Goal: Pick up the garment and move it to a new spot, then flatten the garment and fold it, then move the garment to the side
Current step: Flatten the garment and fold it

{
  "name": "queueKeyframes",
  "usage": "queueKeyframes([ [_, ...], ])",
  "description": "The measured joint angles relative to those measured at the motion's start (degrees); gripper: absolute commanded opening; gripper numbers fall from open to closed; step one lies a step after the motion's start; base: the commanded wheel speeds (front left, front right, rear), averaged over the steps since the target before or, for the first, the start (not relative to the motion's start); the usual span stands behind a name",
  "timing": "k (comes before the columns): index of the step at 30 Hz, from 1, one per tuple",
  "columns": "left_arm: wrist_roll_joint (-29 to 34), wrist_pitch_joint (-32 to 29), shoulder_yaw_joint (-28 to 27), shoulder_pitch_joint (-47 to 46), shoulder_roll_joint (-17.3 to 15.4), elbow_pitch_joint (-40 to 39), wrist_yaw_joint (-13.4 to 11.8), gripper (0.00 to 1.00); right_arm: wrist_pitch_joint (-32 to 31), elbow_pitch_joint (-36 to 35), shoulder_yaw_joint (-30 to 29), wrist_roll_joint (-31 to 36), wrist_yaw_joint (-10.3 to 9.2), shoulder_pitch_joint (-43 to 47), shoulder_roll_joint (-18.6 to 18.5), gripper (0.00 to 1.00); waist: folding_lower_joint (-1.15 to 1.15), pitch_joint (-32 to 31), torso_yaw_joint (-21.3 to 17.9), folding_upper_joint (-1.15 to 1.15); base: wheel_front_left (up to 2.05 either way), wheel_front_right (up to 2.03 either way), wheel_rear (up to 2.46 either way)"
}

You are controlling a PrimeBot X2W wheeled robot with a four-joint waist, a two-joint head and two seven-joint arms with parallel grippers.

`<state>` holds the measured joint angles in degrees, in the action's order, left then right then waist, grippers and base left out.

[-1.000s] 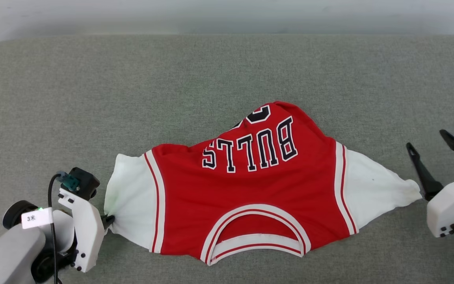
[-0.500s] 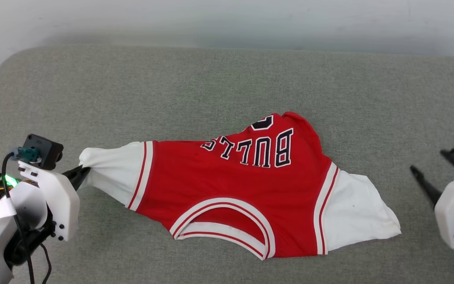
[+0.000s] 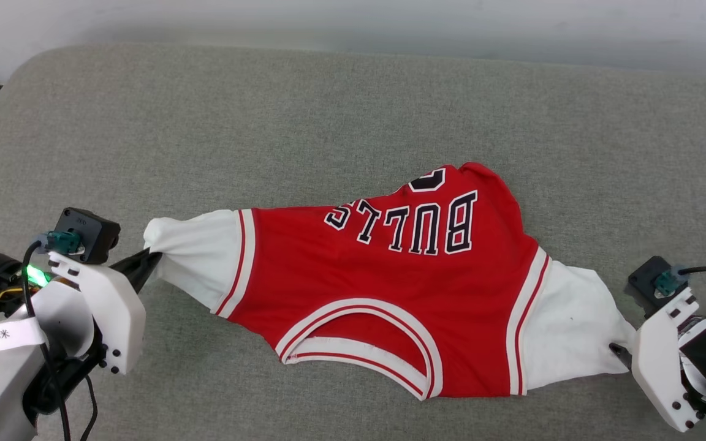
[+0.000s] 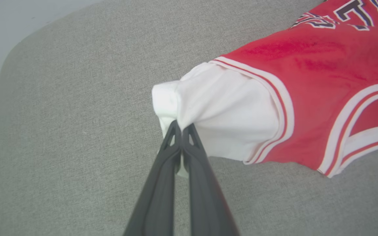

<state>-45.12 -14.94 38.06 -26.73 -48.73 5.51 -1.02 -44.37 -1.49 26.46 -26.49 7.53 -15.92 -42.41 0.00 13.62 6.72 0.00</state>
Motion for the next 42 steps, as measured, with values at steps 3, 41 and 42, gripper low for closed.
queueKeyframes([
  [3, 0.24, 0.09, 0.05, -0.90, 0.41, -0.26, 0.00, 0.00, 0.00, 2.31, 2.98, -0.40, 0.00, -1.93, 0.09, 1.00, 0.00, 1.08, 0.58, 0.00, 0.00, 0.00, 0.00],
  [41, 1.09, 11.88, -6.43, -4.77, -0.22, -16.53, -0.85, 0.00, 26.38, 3.26, -5.27, -7.86, 0.00, -8.87, 4.90, 0.00, 0.00, -7.90, -2.60, 0.00, 0.00, 0.00, 0.00],
  [42, 1.08, 12.60, -7.10, -5.47, 0.19, -17.64, -1.22, 0.00, 27.24, 2.69, -6.81, -7.39, 0.00, -9.25, 5.31, 0.00, 0.00, -8.18, -2.76, 0.00, 0.00, 0.00, 0.00],
])
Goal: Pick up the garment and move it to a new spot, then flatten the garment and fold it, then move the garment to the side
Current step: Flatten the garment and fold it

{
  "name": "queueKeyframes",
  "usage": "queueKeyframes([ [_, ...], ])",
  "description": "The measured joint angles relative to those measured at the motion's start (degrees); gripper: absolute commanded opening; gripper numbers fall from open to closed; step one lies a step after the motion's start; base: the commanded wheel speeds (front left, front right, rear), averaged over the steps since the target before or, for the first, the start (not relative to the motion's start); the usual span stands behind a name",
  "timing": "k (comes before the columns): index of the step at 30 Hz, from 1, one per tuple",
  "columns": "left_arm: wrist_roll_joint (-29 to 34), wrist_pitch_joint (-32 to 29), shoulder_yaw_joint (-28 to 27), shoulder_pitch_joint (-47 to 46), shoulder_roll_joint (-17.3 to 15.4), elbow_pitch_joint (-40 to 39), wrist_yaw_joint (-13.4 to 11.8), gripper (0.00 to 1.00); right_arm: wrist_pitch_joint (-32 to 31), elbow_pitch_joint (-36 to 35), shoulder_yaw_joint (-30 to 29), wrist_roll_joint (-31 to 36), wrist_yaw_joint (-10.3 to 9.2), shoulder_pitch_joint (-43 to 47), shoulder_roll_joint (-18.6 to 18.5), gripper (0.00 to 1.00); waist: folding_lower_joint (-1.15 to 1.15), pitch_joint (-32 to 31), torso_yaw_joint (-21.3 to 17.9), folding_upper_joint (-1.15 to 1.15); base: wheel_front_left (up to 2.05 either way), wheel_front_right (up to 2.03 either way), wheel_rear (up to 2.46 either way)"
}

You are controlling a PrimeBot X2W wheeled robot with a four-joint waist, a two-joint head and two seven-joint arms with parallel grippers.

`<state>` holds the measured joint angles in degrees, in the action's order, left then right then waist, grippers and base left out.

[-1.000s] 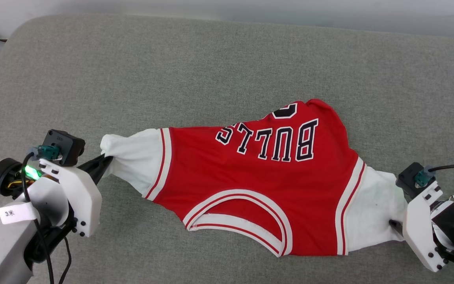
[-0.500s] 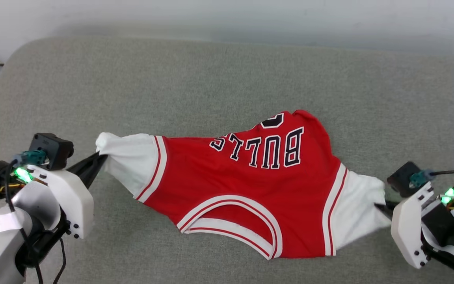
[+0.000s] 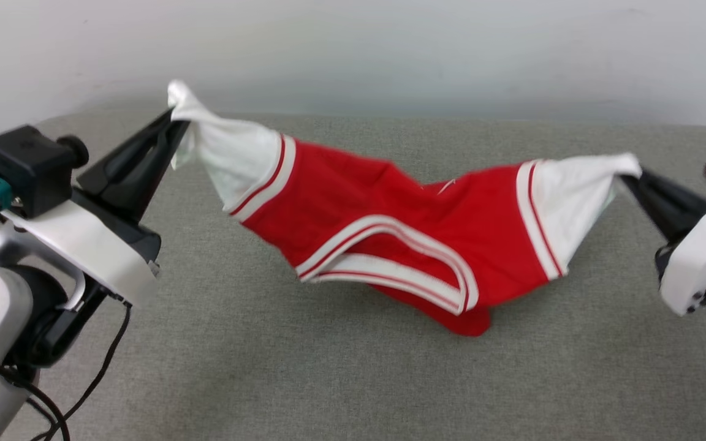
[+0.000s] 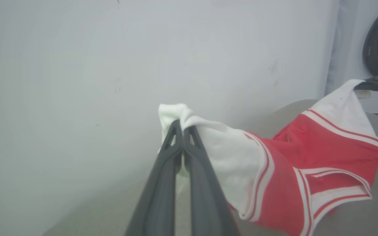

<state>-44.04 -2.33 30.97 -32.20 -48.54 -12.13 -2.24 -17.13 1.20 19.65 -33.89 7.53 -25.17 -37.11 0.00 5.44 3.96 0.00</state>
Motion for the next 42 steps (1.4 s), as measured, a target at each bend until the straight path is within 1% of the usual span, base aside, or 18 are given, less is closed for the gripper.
queueKeyframes([
  [4, 0.40, 0.96, -1.66, -3.27, 0.31, -3.19, -0.01, 0.00, 1.05, -3.18, -5.10, 0.49, -0.01, -1.87, 1.78, 0.00, 0.00, -0.99, -0.55, 0.00, 0.00, 0.00, 0.00],
  [9, 0.11, 1.75, -4.15, -8.67, 0.79, -4.89, 0.29, 0.00, 1.31, -7.11, -9.39, 1.93, -0.01, -5.71, 2.89, 0.00, 0.00, -1.86, -1.16, 0.00, 0.00, 0.00, 0.00],
  [16, 0.52, 1.33, -5.20, -15.46, 2.33, -4.08, 0.71, 0.00, 0.01, -10.48, -11.62, 3.94, -0.01, -11.66, 4.72, 0.00, 0.00, -1.56, -1.46, 0.00, 0.00, 0.00, 0.00],
  [23, 0.48, 1.08, -5.36, -20.15, 4.15, -1.94, 1.25, 0.00, -0.56, -10.81, -11.95, 5.66, -0.01, -16.80, 6.14, 0.00, 0.00, 1.33, -1.54, 0.00, 0.00, 0.00, 0.00],
  [27, -0.21, 0.82, -5.80, -23.46, 5.32, 0.35, 1.75, 0.00, -0.92, -8.94, -10.11, 6.46, 0.00, -22.01, 6.86, 0.00, 0.00, 4.26, -1.66, 0.00, 0.00, 0.00, 0.00],
  [32, -0.10, -0.09, -6.20, -31.09, 7.64, 5.03, 2.05, 0.00, -1.36, -4.02, -7.24, 7.38, -0.01, -33.04, 8.33, 0.00, 0.00, 9.49, -1.83, 0.00, 0.00, 0.00, 0.00],
  [35, 0.25, -0.32, -6.06, -36.67, 9.59, 9.42, 2.76, 0.00, -0.49, 0.53, -5.73, 8.25, -0.01, -41.00, 9.56, 0.00, 0.00, 13.36, -1.89, 0.00, 0.00, 0.00, 0.00],
  [39, 1.93, 1.14, -6.26, -44.20, 11.74, 15.15, 3.37, 0.00, 1.89, 7.16, -4.30, 9.68, 0.00, -51.31, 11.59, 0.00, 0.01, 18.74, -2.07, 0.00, 0.00, 0.00, 0.00],
  [42, 2.82, 2.30, -6.31, -49.77, 13.41, 19.93, 4.47, 0.00, 3.93, 12.01, -3.43, 10.92, 0.00, -57.96, 12.73, 0.00, 0.01, 22.69, -2.22, 0.00, 0.00, 0.00, 0.00],
])
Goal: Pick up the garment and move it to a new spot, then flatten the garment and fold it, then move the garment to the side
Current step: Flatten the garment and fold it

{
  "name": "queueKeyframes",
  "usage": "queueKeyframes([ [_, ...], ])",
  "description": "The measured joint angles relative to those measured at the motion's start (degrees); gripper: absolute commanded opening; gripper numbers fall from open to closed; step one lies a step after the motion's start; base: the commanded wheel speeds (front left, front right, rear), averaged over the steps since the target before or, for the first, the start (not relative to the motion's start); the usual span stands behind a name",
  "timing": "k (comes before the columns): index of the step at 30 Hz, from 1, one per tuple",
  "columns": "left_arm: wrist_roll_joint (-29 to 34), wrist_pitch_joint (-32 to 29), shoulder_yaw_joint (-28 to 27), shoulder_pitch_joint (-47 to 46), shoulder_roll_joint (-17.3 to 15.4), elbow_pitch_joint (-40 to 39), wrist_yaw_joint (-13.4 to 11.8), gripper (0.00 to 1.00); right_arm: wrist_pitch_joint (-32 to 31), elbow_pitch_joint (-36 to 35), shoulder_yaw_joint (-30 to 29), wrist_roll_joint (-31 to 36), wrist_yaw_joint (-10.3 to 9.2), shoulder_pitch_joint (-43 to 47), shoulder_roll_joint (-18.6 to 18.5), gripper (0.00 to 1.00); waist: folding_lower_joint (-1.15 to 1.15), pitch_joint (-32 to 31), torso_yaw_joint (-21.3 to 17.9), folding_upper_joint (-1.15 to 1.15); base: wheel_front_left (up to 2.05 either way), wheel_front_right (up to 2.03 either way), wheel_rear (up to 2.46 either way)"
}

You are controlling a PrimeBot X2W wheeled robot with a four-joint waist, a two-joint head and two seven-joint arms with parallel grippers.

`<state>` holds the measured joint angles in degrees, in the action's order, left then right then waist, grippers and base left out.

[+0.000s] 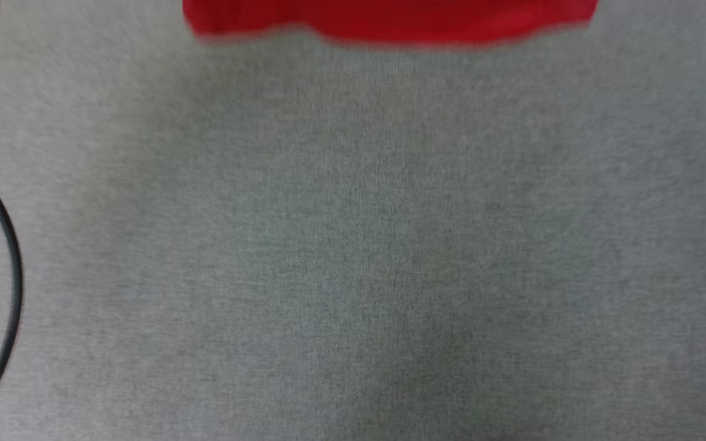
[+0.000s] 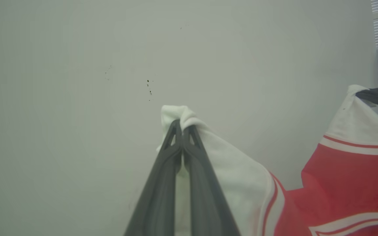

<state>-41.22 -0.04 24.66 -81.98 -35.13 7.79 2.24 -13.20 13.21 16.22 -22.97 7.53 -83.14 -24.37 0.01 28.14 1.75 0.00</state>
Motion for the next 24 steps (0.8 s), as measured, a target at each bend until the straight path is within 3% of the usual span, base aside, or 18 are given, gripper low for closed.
queueKeyframes([
  [6, 1.51, 2.46, 0.30, -8.86, 1.93, 7.40, 1.83, 0.00, 3.98, 8.78, 1.19, 1.96, -0.01, -10.14, 1.34, 0.00, 0.00, 7.00, -0.18, 0.00, 0.00, 0.00, 0.00],
  [12, 1.76, 6.21, 0.68, -10.12, 2.86, 13.32, 2.92, 0.00, 8.20, 15.22, 3.71, 2.23, 0.00, -12.05, 2.91, 0.00, 0.00, 11.78, -0.39, 0.00, 0.00, 0.00, 0.00],
  [18, 1.12, 10.44, 1.23, -2.71, 2.19, 14.93, 3.56, 0.00, 12.51, 18.76, 7.55, 0.98, 0.00, -5.59, 2.47, 0.00, -0.01, 10.95, -0.83, 0.00, 0.00, 0.00, 0.00],
  [24, -0.49, 13.11, 0.99, 11.16, 0.85, 13.39, 2.54, 0.00, 16.83, 18.40, 11.31, -1.24, 0.00, 5.90, 1.01, 0.00, -0.01, 7.05, -1.24, 0.00, 0.00, 0.00, 0.00],
])
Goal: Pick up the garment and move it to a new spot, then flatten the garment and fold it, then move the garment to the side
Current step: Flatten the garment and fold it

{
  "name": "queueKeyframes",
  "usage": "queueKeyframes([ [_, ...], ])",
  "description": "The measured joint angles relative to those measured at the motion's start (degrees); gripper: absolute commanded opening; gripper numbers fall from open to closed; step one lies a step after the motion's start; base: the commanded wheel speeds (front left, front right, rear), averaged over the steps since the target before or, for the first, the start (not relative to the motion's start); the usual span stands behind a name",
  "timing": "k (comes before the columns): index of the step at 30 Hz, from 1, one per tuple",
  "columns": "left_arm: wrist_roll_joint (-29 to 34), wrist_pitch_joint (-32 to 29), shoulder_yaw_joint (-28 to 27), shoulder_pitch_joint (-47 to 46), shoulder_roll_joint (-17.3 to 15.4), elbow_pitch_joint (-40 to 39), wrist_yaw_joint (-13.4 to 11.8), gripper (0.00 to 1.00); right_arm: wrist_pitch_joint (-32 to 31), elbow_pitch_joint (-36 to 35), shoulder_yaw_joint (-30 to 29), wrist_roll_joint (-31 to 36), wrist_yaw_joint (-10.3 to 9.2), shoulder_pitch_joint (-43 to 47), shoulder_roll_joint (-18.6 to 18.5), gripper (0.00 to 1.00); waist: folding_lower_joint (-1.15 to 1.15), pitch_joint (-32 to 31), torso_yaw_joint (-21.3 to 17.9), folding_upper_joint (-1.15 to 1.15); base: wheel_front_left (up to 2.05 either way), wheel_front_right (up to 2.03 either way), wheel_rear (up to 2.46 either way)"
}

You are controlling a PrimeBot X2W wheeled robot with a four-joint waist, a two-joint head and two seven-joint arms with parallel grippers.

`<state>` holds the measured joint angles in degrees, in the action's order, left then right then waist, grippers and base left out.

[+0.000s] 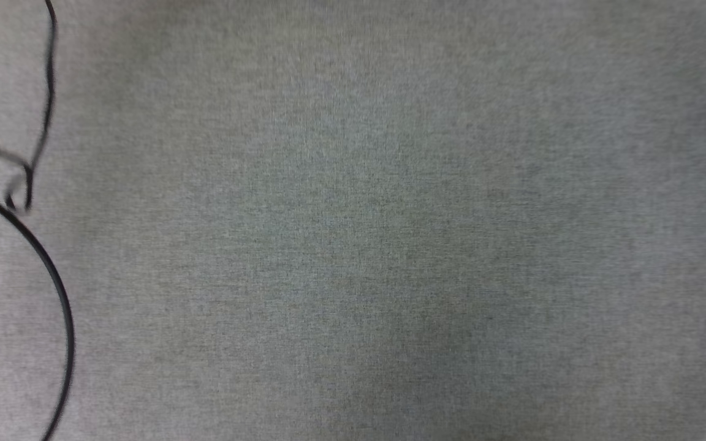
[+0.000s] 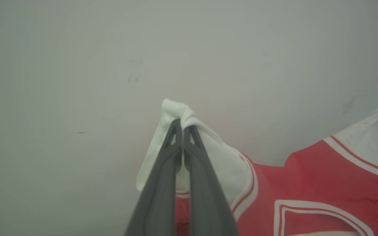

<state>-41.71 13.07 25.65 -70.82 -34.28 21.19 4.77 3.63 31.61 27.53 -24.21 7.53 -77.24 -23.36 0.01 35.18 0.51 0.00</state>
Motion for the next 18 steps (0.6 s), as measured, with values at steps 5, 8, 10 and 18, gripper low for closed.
queueKeyframes([
  [5, -2.05, 1.24, -1.92, 13.75, -1.49, -4.87, -2.76, 0.00, 1.40, -3.71, 1.54, -2.31, 0.00, 11.49, -1.63, 0.00, 0.00, -4.11, -0.25, 0.00, 0.00, 0.00, 0.00],
  [8, -2.89, 1.47, -2.87, 22.70, -2.23, -8.93, -5.04, 0.00, 1.46, -6.30, 1.98, -2.68, 0.00, 18.17, -2.27, 0.00, -0.01, -6.61, -0.45, 0.00, 0.00, 0.00, 0.00],
  [10, -3.28, 1.69, -3.79, 28.03, -2.40, -11.28, -6.67, 0.00, 1.55, -8.05, 1.04, -3.22, 0.00, 22.38, -2.47, 0.00, -0.01, -8.27, -0.56, 0.00, 0.00, 0.00, 0.00],
  [18, -5.06, 1.81, -5.89, 46.82, -1.89, -17.35, -10.96, 0.00, 0.15, -13.99, -2.57, -3.25, 0.00, 41.13, -4.10, 0.00, -0.02, -14.98, -0.07, 0.00, 0.00, 0.00, 0.00],
])
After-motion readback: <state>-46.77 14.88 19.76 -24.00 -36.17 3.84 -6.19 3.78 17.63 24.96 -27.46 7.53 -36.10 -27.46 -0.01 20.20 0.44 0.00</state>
